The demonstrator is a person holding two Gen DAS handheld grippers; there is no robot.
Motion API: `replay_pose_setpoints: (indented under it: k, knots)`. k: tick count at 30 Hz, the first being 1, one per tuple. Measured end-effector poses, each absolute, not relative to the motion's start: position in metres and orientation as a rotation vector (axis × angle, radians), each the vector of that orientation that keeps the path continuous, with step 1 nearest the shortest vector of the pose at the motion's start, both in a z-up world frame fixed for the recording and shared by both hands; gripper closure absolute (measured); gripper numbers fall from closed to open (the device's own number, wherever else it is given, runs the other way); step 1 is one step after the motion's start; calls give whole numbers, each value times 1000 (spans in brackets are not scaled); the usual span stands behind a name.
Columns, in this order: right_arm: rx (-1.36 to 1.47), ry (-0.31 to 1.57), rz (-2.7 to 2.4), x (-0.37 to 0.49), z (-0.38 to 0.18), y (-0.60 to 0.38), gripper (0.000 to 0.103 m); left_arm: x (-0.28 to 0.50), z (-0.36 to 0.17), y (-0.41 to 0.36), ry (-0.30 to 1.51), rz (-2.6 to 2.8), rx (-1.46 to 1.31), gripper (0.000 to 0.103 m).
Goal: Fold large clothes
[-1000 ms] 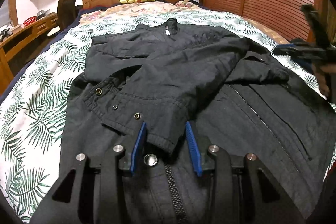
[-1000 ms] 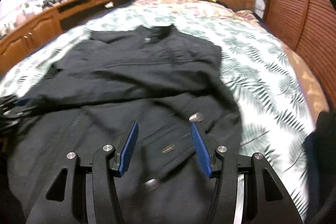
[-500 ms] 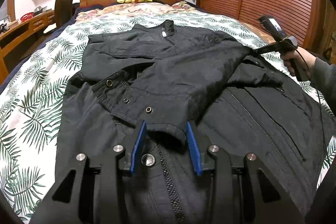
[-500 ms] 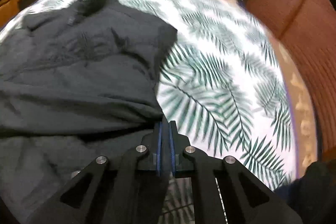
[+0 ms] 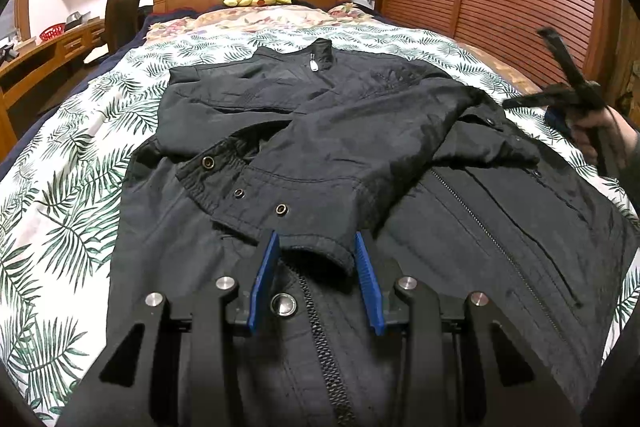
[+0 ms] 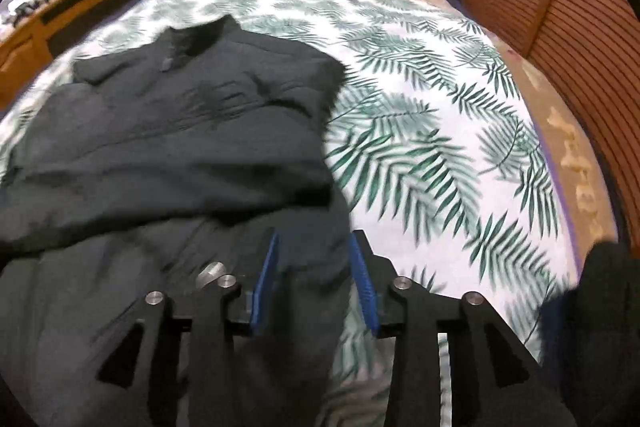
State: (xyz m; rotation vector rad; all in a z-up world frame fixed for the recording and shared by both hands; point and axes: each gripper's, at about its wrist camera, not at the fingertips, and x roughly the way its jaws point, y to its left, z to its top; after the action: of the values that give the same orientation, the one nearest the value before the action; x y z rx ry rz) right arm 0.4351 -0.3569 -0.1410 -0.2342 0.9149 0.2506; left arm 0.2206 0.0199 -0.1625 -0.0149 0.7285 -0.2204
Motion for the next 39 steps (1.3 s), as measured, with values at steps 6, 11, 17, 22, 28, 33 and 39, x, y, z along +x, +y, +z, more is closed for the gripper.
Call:
replay_pose_setpoints:
  k: [6, 11, 17, 22, 28, 33, 39]
  knots:
    - [-239, 909, 316, 364, -140, -350, 60, 218, -162, 18, 723, -213, -8, 65]
    - [-222, 900, 338, 312, -140, -353, 58, 218, -162, 18, 722, -213, -7, 65]
    - [-229, 924, 314, 294, -160, -365, 53, 218, -162, 18, 722, -208, -6, 65]
    - [-213, 935, 253, 294, -183, -372, 39, 217, -162, 19, 721, -200, -5, 65]
    - [-218, 926, 233, 295, -190, -372, 34, 217, -162, 18, 723, -186, -7, 65]
    - [-181, 925, 247, 295, -190, -377, 34, 198, -160, 23, 744, -169, -20, 65]
    - [-175, 913, 248, 292, -190, -377, 34, 160, -163, 35, 789, -155, -21, 65]
